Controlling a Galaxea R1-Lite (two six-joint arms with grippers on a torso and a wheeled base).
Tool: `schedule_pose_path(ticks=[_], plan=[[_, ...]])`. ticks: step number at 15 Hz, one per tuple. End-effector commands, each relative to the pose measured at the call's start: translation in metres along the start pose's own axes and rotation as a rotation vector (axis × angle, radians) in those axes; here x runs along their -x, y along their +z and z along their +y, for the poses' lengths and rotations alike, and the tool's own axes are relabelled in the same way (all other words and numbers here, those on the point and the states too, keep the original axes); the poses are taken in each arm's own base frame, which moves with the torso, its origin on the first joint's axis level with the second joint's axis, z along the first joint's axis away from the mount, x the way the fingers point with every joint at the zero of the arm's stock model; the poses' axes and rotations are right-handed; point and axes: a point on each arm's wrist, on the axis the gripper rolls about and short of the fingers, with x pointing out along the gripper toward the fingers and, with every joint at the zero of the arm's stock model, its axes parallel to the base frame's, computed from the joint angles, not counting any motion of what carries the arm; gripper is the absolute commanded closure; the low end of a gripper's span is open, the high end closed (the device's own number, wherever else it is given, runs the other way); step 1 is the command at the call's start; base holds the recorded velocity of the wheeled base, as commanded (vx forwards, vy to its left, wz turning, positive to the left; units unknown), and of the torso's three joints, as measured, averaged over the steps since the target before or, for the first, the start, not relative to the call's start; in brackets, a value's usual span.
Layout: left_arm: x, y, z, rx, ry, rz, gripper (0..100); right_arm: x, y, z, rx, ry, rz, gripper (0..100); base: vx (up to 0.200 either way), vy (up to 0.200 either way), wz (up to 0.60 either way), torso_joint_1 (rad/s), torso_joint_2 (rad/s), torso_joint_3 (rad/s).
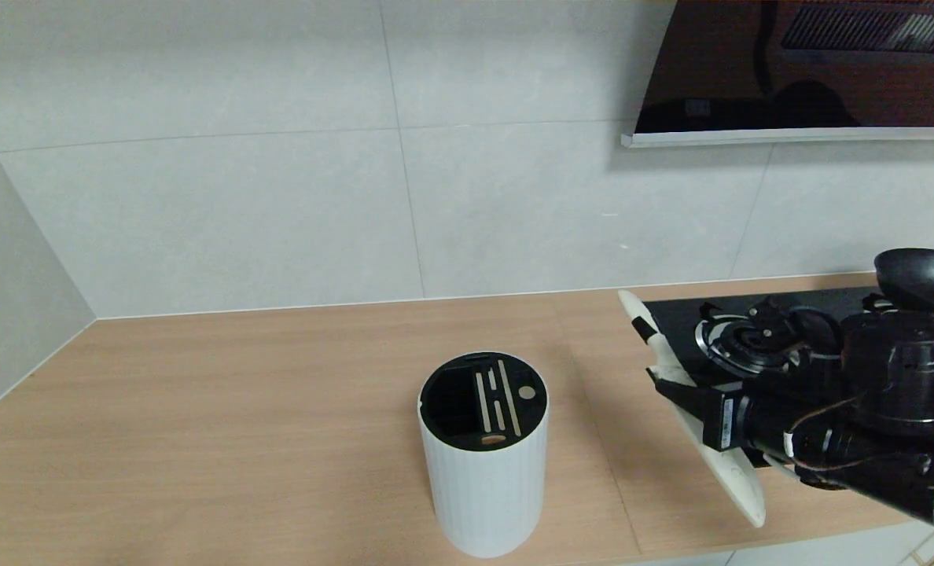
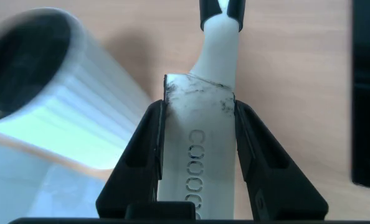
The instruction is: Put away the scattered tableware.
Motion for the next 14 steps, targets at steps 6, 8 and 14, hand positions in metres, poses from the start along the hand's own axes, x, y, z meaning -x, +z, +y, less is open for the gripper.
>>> schedule_pose_path(ticks=[6,8,14], plan=[[-0.059,0.09,0.002,0.059,-0.185,0.256,0,0.0,0.071,0.019,0.0,0.113,-0.061,100,0.0,0.0,0.0,0.0,0.0,0.0],[-0.095,0.129,0.005,0.064,-0.2,0.278,0,-0.002,0.092,0.024,0.001,0.117,-0.058,100,0.0,0.0,0.0,0.0,0.0,0.0],[-0.162,0.144,0.002,0.098,-0.289,0.397,0,0.009,0.09,0.051,0.02,0.199,-0.06,100,0.0,0.0,0.0,0.0,0.0,0.0]])
